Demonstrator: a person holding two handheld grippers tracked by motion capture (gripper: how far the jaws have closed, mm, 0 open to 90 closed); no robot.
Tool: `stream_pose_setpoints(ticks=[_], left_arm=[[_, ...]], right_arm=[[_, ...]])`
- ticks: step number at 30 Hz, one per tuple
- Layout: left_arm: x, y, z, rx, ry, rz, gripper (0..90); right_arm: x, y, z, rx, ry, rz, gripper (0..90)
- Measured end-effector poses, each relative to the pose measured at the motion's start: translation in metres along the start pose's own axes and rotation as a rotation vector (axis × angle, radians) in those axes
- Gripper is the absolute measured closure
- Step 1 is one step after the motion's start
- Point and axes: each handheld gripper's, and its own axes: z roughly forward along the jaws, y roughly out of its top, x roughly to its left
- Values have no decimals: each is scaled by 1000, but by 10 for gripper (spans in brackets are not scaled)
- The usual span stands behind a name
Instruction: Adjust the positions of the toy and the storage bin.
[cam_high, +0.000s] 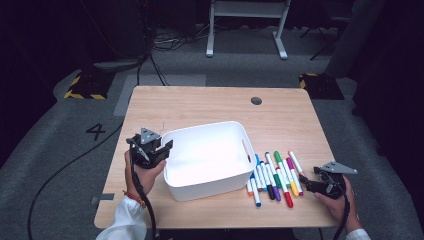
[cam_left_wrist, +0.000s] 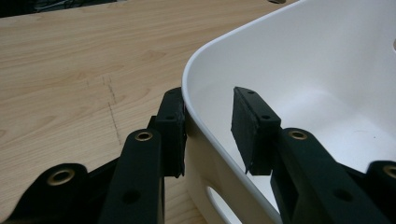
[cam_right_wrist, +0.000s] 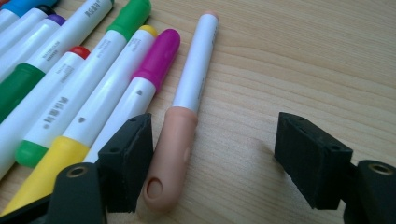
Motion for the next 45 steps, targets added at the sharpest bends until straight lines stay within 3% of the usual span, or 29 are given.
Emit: stream_pose_setpoints(ticks=[9,17,24,26,30,31,34,37,40,45], left_arm=[[-8,6,10,-2,-16,7,651],[-18,16,23,14,-19,37,659],[-19,21,29,19,-19,30,615],[-16,19,25,-4,-37,38,543],[-15,18,13,-49,-44,47,464],[-14,17,2,-64,-36,80,451],[-12,13,-16,-88,-36,117,385],[-7,5,-35,-121,-51,136,320],[1,-5,-50,-118,-80,134,226],[8,-22,-63,-119,-102,156,161]], right_arm=[[-6,0,0,0,-17,10,288],[-16,-1,0,-3,-47,34,303],[-20,-2,-2,-4,-44,39,358],[-23,-2,-2,-6,-38,44,484],[-24,-3,-6,3,-53,61,575],[-25,-4,-9,3,-51,69,639],[-25,-6,-10,4,-50,71,709],[-25,-5,-10,6,-46,62,743],[-26,-4,-9,9,-48,69,745],[-28,-2,-8,16,-44,66,746]])
